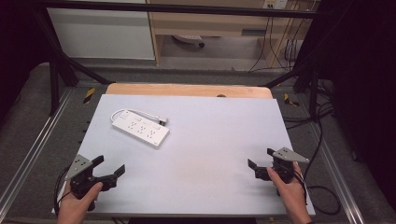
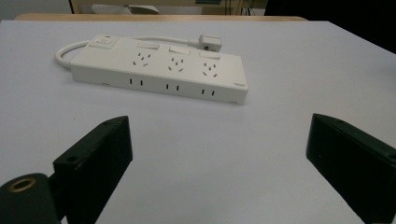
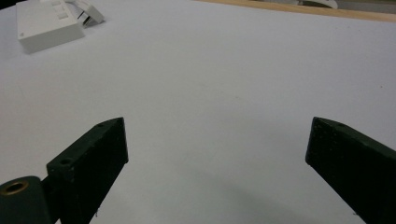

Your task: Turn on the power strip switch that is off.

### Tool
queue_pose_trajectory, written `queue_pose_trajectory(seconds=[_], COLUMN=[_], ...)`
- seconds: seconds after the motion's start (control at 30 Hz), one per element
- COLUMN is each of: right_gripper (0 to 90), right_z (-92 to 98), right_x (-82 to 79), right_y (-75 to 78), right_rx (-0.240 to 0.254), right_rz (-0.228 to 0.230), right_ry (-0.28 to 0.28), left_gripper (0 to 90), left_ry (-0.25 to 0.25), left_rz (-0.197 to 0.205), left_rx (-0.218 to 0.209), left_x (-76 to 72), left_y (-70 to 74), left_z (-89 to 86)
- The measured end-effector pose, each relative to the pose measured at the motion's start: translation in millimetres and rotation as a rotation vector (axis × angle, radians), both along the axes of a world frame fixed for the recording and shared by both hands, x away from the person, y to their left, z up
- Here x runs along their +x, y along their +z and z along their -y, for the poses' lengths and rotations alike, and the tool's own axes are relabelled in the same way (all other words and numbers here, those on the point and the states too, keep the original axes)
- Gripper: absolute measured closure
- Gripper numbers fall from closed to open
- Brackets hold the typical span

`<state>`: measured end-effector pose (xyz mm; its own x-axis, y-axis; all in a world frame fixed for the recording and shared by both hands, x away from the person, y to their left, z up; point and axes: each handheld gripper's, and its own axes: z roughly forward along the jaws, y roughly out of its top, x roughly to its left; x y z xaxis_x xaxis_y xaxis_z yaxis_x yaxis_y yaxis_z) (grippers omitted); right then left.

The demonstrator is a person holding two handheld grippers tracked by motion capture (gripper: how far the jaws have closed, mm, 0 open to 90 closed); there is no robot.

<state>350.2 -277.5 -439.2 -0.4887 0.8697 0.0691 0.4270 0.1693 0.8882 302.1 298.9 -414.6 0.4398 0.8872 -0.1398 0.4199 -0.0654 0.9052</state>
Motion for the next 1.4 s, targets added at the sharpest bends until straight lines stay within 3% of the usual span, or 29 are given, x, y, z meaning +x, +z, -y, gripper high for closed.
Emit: queue_pose_trajectory(seconds=[0.4,0.67,1.1,1.4], right_gripper=[3.9,5.7,4.7,4.3], right_z=[-11.2,-11.6,-18.0,-17.9], right_x=[-9.3,-13.2,-16.9,-16.8], right_y=[1.8,3.5,3.8,3.9], right_rx=[-0.023,-0.012,-0.046,-0.04], right_rz=[0.013,0.012,0.013,0.008], right_ry=[0.027,0.033,0.089,0.086], left_gripper=[6.5,6.8,6.7,6.6], left_ry=[-0.02,-0.01,-0.012,-0.005], left_rz=[0.008,0.006,0.01,0.025], left_rx=[-0.001,0.001,0.019,0.023], left_x=[1.0,10.6,32.0,41.8], left_y=[1.6,3.7,19.7,28.0], left_z=[3.1,12.5,19.5,22.8])
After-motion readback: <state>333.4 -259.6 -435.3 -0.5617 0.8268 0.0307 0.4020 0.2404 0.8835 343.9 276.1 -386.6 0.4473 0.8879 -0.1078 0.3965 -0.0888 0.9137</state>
